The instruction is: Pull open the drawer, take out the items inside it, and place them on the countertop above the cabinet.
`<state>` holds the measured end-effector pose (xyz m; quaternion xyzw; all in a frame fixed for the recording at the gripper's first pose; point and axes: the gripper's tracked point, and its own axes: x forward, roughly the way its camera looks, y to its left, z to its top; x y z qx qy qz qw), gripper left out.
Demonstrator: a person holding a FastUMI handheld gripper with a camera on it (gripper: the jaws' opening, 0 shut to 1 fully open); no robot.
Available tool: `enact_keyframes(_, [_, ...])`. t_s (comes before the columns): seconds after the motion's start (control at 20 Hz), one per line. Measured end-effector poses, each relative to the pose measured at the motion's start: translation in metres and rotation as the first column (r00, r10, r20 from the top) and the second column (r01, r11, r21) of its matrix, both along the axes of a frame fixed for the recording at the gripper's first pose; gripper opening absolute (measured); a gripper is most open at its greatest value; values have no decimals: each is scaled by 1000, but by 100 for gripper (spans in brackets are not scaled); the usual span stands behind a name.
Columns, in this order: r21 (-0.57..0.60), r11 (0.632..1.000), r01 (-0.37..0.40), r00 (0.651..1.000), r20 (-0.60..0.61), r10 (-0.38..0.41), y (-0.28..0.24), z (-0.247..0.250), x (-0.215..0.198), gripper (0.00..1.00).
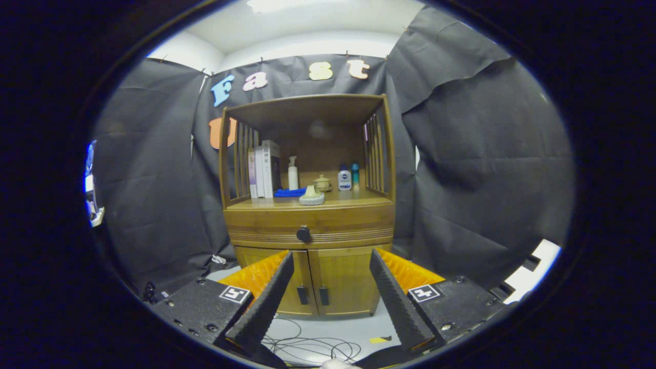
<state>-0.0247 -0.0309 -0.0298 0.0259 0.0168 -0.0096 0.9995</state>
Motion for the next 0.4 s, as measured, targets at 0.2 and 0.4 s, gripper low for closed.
enact_keyframes(0.2, [37, 999, 18, 999, 46, -19, -10, -3, -21, 97])
enact_keyframes(0.4, [38, 999, 20, 998, 60, -23, -12, -1, -23, 97])
